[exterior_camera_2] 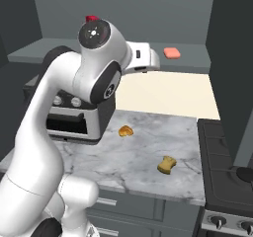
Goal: Pick the sponge and bar soap from the cabinet and place them on the counter.
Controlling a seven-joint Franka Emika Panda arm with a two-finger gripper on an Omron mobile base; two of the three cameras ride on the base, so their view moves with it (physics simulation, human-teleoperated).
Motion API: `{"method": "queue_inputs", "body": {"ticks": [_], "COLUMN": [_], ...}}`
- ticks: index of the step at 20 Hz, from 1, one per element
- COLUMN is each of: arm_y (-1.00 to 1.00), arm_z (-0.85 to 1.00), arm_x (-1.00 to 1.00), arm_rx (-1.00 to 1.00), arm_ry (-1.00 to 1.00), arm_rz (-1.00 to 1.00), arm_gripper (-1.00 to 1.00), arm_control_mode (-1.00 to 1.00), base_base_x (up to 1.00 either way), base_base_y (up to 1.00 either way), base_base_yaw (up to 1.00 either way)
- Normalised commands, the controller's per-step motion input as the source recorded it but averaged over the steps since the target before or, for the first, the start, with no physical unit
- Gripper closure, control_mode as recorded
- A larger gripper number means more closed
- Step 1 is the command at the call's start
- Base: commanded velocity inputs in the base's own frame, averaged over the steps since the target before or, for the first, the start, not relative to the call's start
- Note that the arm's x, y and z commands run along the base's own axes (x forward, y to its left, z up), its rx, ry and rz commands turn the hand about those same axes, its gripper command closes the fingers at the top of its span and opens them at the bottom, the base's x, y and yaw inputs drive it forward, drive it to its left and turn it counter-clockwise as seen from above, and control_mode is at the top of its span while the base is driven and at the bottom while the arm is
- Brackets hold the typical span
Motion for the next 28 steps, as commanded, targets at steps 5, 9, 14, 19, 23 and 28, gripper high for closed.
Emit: {"method": "queue_inputs", "body": {"ticks": [5,9,14,19,23,28], "arm_y": [0.0,-0.01,-0.05,-0.14,-0.18,-0.19], "arm_z": [0.11,0.08,0.09,0.05,0.0,0.0], "arm_x": [0.23,0.25,0.29,0.29,0.32,0.3], "arm_rx": [0.0,0.0,0.0,0.0,0.0,0.0], "arm_ry": [-0.05,-0.03,0.0,0.0,0.0,0.0], "arm_rz": [0.0,0.0,0.0,0.0,0.0,0.0], "arm_gripper": [-1.0,-1.0,-1.0,-1.0,-1.0,-1.0], "arm_control_mode": [-1.0,-1.0,-1.0,-1.0,-1.0,-1.0], "base_base_x": [0.0,0.0,0.0,0.0,0.0,0.0], "base_base_y": [0.0,0.0,0.0,0.0,0.0,0.0], "base_base_yaw": [0.0,0.0,0.0,0.0,0.0,0.0]}}
